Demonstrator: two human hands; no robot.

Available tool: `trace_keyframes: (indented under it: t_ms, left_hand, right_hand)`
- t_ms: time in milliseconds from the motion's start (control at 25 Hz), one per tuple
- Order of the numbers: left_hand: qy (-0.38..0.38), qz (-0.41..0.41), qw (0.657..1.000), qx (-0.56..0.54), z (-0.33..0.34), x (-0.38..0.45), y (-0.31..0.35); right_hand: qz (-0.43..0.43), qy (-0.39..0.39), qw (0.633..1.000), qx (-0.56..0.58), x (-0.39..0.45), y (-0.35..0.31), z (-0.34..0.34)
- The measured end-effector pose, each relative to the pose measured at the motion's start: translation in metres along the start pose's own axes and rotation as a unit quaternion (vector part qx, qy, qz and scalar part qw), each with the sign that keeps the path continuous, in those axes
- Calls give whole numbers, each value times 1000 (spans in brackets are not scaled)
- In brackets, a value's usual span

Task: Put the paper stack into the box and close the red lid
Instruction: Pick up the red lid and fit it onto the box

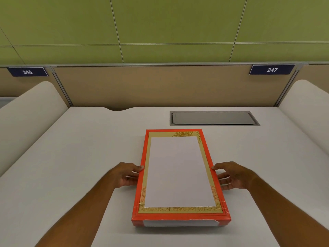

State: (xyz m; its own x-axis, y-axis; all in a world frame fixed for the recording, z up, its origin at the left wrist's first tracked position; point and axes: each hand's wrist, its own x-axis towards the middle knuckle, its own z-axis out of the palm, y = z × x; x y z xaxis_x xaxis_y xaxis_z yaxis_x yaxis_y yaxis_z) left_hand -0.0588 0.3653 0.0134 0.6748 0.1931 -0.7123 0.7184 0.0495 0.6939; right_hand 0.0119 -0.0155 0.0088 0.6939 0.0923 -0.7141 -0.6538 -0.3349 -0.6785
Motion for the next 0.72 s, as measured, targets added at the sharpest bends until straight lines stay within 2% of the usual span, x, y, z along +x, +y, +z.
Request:
trace_keyframes:
  t_ms: [120, 280, 720]
  left_hand:
    - [42, 30, 999, 18, 2, 1, 7]
    - [121, 76, 989, 49, 5, 11, 15]
    - [217, 98, 963, 130, 24, 29, 17]
  right_hand:
    - [-26, 28, 999, -36, 0, -13, 3]
    - [-70, 67, 995, -25, 6, -24, 2]
    - [-41, 56, 998, -11, 17, -24, 0]
